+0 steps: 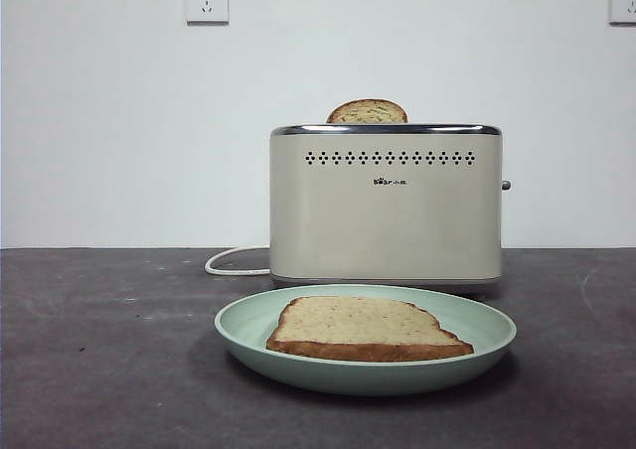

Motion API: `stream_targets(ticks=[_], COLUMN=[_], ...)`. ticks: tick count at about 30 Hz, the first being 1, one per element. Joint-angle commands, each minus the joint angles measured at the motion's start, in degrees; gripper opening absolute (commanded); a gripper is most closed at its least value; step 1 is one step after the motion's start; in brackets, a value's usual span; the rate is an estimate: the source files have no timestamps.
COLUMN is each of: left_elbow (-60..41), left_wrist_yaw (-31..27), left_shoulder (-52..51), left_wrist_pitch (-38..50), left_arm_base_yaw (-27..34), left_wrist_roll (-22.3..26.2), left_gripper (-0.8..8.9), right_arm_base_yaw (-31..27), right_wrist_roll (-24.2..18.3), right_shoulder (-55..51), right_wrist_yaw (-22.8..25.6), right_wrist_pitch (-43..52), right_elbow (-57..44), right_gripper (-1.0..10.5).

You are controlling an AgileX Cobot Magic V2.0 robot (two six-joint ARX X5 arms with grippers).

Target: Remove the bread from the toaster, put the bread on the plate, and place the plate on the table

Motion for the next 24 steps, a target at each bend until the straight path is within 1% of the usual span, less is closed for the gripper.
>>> stream_targets(ticks=[1,3,6,11,15,21,24], left_elbow=[-0.7,-0.7,-0.7,-0.7,-0.7,-0.7,-0.7], left_wrist_yaw=[0.0,0.0,0.0,0.1,0.1,0.1,0.0], left_shoulder=[-0.2,-0.2,-0.2,-0.2,-0.2,-0.2,-0.2], left_wrist_pitch=[0.3,0.3,0.3,0.3,0.3,0.3,0.3], left_arm_base_yaw=[0.2,0.2,0.2,0.2,0.2,0.2,0.2], left_wrist_roll=[-0.3,-0.3,-0.3,-0.3,-0.3,-0.3,-0.3], left_gripper=[-0.04,-0.04,-0.04,-0.04,-0.04,-0.04,-0.04], right_arm_base_yaw=[-0.1,-0.1,-0.1,0.1,0.3,0.3,0.3], right_wrist_roll=[0.6,0.6,0.8,1.2,1.2,1.2,1.5], right_shoulder=[-2.4,-3.4,-4.7,-6.3,-7.8,-7.9,-7.9], right_wrist_yaw=[0.3,0.5,3.3,4.8,4.8,4.8,4.8], right_wrist_pitch=[1.3,1.3,1.5,1.5,-0.7,-1.1,-3.5], right_elbow=[-4.0,-5.6,-7.6,-10.0,-10.9,-10.9,-10.9], right_gripper=[0.0,0.0,0.0,0.0,0.0,0.0,0.0])
